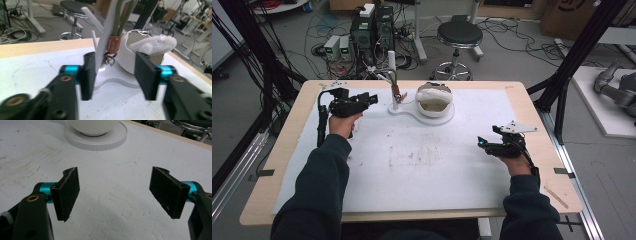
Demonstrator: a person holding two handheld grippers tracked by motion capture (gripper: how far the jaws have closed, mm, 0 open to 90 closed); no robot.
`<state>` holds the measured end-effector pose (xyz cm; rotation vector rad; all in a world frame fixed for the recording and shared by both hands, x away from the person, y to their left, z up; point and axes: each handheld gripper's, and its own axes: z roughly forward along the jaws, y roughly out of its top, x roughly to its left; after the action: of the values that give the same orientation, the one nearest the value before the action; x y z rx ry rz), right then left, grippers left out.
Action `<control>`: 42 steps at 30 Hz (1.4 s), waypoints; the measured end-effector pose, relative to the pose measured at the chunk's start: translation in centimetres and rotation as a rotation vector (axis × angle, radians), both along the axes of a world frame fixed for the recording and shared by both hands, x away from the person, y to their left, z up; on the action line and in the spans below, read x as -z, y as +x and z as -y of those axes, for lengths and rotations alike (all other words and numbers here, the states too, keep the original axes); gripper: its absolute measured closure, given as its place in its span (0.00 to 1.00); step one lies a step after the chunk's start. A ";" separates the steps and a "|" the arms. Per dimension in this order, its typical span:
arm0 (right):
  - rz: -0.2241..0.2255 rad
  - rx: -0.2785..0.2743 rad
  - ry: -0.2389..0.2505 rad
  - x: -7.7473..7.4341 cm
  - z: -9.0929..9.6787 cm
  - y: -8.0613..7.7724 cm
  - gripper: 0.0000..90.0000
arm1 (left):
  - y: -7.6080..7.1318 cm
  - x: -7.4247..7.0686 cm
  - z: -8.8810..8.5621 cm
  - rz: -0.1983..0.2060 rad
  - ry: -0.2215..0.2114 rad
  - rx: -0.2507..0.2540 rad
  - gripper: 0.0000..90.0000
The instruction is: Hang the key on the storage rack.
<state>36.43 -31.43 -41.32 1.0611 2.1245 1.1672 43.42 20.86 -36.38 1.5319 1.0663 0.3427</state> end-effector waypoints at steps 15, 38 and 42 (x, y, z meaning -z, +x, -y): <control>0.004 -0.020 -0.006 0.1 -0.4 0.0 0.25 | -5.5 2.3 -2.6 0.199 0.071 0.062 0.24; -0.012 -0.034 -0.014 0.4 -0.2 0.1 0.24 | -8.5 4.6 -2.6 0.195 0.123 -0.014 0.20; -0.012 -0.029 -0.020 0.3 -0.3 -0.1 0.24 | -8.6 4.7 -2.6 0.191 0.124 -0.010 0.20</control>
<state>36.34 -31.12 -41.62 1.0345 2.1633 1.1534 34.87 23.42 -41.08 1.5694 0.9161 0.5599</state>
